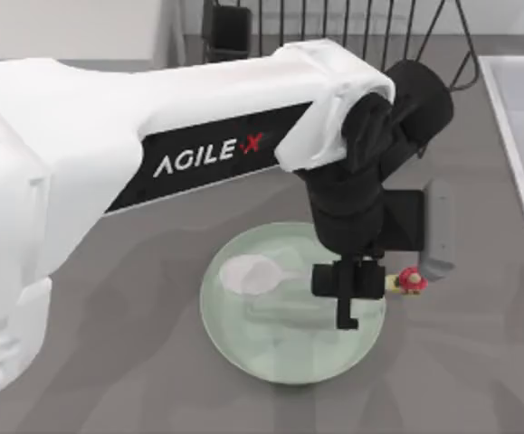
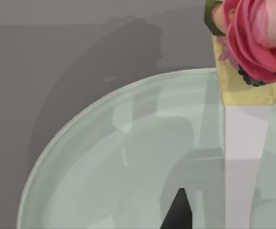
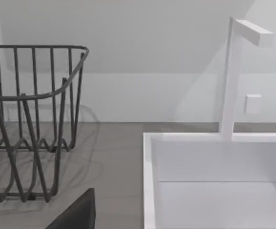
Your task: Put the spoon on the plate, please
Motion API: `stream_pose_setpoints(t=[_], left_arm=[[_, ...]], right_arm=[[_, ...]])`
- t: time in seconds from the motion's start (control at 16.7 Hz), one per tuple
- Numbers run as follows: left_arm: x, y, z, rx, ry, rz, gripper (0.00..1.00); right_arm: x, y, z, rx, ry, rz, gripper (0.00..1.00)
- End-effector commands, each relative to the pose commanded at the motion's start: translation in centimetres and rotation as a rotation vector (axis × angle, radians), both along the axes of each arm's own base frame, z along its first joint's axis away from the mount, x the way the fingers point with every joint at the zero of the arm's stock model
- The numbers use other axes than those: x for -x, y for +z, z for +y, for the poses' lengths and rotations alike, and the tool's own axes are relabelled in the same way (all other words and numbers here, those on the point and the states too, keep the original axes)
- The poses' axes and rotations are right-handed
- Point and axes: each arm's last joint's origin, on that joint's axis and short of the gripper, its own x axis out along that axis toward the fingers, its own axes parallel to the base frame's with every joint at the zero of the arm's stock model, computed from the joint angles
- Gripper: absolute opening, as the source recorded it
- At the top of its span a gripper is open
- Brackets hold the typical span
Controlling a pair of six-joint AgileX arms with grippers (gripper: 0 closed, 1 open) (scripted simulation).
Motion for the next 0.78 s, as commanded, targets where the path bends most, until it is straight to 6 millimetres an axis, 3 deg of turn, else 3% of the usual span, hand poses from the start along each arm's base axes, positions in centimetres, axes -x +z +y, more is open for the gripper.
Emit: stream_pose_setpoints(t=[0.3, 0.6, 0.78], left_arm=[[-1.3, -1.4, 1.2, -0.057, 0.075, 0.01, 0.0], [-2.0, -4.5, 2.4, -0.139, 0.127, 0.064, 0.0], [-2.0, -4.7, 2.5, -0.145, 0.128, 0.069, 0.0]], right_arm=[[0.0, 0.0, 0.0, 0.0, 0.0, 0.0, 1.0], [0.0, 0.0, 0.0, 0.0, 0.0, 0.0, 1.0], [0.0, 0.0, 0.0, 0.0, 0.0, 0.0, 1.0]])
